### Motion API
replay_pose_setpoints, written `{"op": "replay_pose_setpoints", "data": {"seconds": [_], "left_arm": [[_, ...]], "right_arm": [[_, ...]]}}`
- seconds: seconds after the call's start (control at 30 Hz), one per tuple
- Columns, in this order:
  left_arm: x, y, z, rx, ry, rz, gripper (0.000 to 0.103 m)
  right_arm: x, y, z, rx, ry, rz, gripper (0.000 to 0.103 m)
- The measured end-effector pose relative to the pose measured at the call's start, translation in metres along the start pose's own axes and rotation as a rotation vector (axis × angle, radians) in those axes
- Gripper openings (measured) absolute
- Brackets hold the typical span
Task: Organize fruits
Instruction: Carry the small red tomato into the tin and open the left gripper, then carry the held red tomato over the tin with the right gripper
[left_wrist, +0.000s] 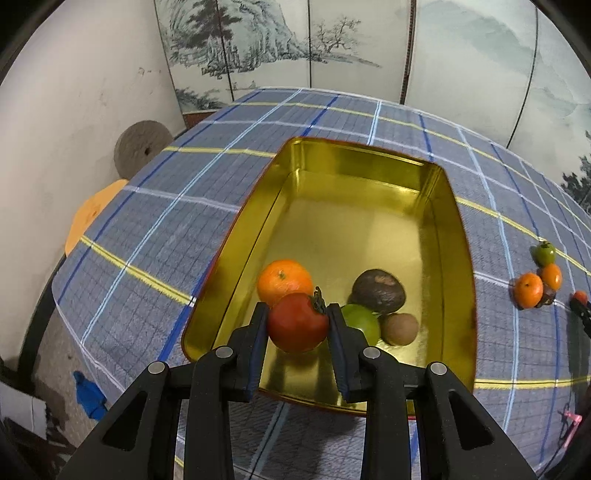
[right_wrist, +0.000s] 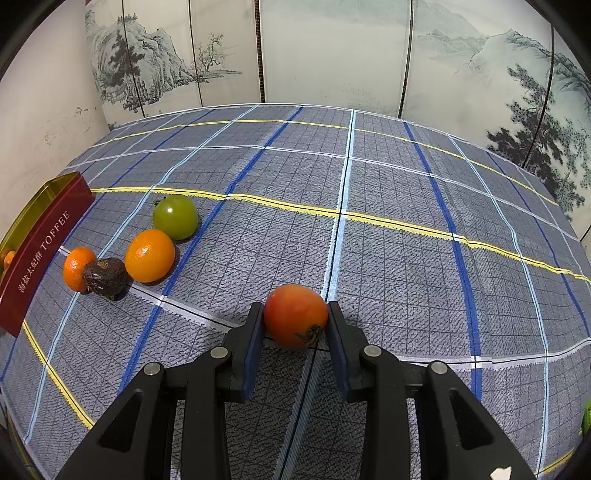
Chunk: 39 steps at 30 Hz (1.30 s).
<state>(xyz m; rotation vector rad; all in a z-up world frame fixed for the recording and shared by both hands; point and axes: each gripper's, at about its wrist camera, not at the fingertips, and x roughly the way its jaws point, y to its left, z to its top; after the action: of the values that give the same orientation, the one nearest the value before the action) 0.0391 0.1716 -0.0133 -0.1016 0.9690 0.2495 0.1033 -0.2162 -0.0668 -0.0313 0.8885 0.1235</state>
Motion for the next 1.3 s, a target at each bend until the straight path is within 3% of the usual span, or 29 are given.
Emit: {"op": "replay_pose_setpoints", "data": {"seconds": [1.3], "left_arm": [[0.017, 0.005, -0.002, 0.034, 0.033, 0.047, 0.034]], "right_arm": [[0.001, 0.003, 0.001, -0.003, 0.001, -0.005, 0.031]]}}
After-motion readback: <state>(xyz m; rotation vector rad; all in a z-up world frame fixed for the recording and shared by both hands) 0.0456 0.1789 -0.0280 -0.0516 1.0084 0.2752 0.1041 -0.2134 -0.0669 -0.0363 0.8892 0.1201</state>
